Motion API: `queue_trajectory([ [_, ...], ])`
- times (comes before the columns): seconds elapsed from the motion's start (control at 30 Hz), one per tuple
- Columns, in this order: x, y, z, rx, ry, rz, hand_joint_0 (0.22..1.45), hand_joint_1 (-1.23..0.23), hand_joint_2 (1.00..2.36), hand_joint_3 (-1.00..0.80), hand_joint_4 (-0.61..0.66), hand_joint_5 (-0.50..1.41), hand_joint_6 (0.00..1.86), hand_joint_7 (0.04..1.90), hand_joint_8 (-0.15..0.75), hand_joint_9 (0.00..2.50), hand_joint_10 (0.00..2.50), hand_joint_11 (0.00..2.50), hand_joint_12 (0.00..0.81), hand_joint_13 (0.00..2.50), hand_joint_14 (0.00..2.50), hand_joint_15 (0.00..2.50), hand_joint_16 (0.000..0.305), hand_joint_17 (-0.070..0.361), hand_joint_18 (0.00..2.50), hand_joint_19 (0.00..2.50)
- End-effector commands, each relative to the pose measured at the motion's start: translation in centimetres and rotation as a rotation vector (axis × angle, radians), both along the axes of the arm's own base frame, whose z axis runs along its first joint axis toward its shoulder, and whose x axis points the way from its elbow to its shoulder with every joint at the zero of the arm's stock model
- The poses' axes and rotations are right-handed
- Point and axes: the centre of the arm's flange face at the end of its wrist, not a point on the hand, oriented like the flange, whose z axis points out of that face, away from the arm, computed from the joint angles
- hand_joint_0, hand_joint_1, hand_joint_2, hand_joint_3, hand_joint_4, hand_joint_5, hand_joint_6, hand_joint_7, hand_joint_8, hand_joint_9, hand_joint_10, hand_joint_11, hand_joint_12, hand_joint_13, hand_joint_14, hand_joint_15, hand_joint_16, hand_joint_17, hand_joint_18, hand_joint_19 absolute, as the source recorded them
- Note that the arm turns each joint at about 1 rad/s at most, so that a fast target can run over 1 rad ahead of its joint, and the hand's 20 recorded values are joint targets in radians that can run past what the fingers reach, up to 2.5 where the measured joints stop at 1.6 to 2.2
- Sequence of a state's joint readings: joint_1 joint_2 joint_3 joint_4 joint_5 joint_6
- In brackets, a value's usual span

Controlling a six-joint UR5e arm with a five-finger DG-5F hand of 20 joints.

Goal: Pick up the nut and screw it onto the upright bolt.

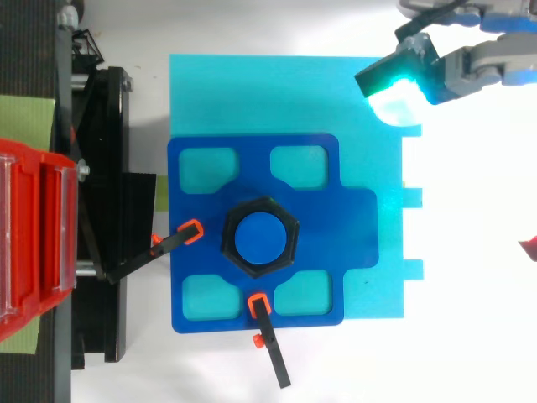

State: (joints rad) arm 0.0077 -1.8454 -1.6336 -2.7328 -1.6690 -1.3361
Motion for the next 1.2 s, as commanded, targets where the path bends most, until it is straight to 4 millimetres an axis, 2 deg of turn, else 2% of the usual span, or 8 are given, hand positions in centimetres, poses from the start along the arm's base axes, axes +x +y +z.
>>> queue_trajectory([
  [0.0,-0.01,0.00,-0.01,0.000,0.001,0.000,0.48,-0.29,1.00,-0.50,0.10,-0.23,0.50,0.65,0.201,0.14,0.00,0.00,0.362,0.04,0.00,0.00,0.047,0.105,0.00,0.00],
  [0.33,-0.01,0.00,-0.01,0.000,0.001,0.000,0.48,-0.29,1.00,-0.50,0.09,-0.23,0.50,0.63,0.199,0.15,0.00,0.00,0.356,0.03,0.00,0.00,0.046,0.103,0.00,0.00],
  [0.43,-0.01,-0.02,-0.01,0.000,0.001,-0.002,0.49,-0.29,1.00,-0.50,0.10,-0.24,0.50,0.67,0.198,0.12,0.00,0.00,0.355,0.03,0.00,0.00,0.045,0.102,0.00,0.00],
  [0.53,-0.01,0.00,-0.01,0.000,0.001,0.000,0.49,-0.29,1.00,-0.50,0.10,-0.24,0.50,0.62,0.197,0.15,0.00,0.00,0.355,0.04,0.00,0.00,0.046,0.103,0.00,0.00],
  [0.87,0.01,0.00,0.01,0.000,-0.001,0.000,0.49,-0.29,1.00,-0.50,0.10,-0.24,0.50,0.67,0.196,0.11,0.00,0.00,0.355,0.03,0.00,0.00,0.045,0.102,0.00,0.00],
  [0.93,-0.01,0.00,-0.01,0.000,0.001,0.000,0.49,-0.29,1.00,-0.50,0.09,-0.24,0.50,0.62,0.198,0.13,0.00,0.00,0.354,0.04,0.00,0.00,0.045,0.102,0.00,0.00],
  [1.07,0.01,0.00,0.01,0.000,-0.001,0.000,0.49,-0.29,1.00,-0.50,0.10,-0.24,0.50,0.67,0.195,0.12,0.00,0.00,0.353,0.04,0.00,0.00,0.045,0.101,0.00,0.00],
  [1.17,0.01,0.00,0.01,0.000,-0.001,0.000,0.49,-0.30,1.00,-0.50,0.09,-0.23,0.50,0.63,0.197,0.14,0.00,0.00,0.354,0.04,0.00,0.00,0.045,0.101,0.00,0.00],
])
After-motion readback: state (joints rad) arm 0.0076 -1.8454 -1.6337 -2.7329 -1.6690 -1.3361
